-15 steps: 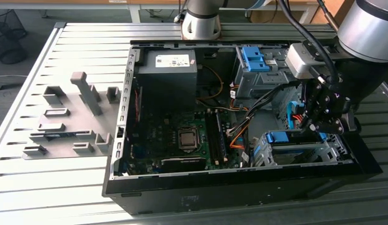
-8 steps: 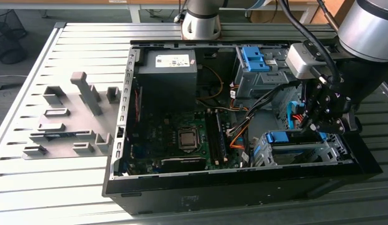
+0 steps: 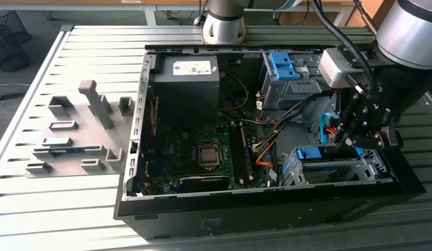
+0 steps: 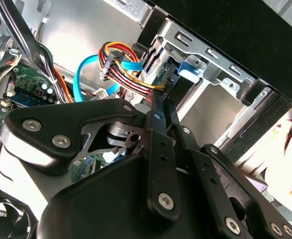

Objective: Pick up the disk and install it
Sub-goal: 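Insert the first disk wire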

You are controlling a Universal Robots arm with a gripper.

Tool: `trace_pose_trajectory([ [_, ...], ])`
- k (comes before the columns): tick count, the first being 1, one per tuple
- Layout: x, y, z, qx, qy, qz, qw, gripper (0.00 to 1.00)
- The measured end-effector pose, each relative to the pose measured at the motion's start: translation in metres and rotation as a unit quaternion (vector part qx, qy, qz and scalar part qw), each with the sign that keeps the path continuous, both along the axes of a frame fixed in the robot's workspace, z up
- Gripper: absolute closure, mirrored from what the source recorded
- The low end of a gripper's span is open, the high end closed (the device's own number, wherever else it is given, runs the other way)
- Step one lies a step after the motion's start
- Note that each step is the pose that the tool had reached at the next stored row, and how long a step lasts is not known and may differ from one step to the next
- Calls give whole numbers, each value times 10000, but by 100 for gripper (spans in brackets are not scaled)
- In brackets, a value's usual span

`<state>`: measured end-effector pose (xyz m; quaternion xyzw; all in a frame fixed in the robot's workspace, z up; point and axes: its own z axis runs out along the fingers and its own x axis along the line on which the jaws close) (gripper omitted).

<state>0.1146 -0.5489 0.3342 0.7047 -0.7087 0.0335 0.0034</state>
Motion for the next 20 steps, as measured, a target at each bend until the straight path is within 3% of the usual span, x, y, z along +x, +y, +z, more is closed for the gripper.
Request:
trace_pose_trajectory([
  [20, 8, -1, -48, 1, 0, -26, 10000, 84],
])
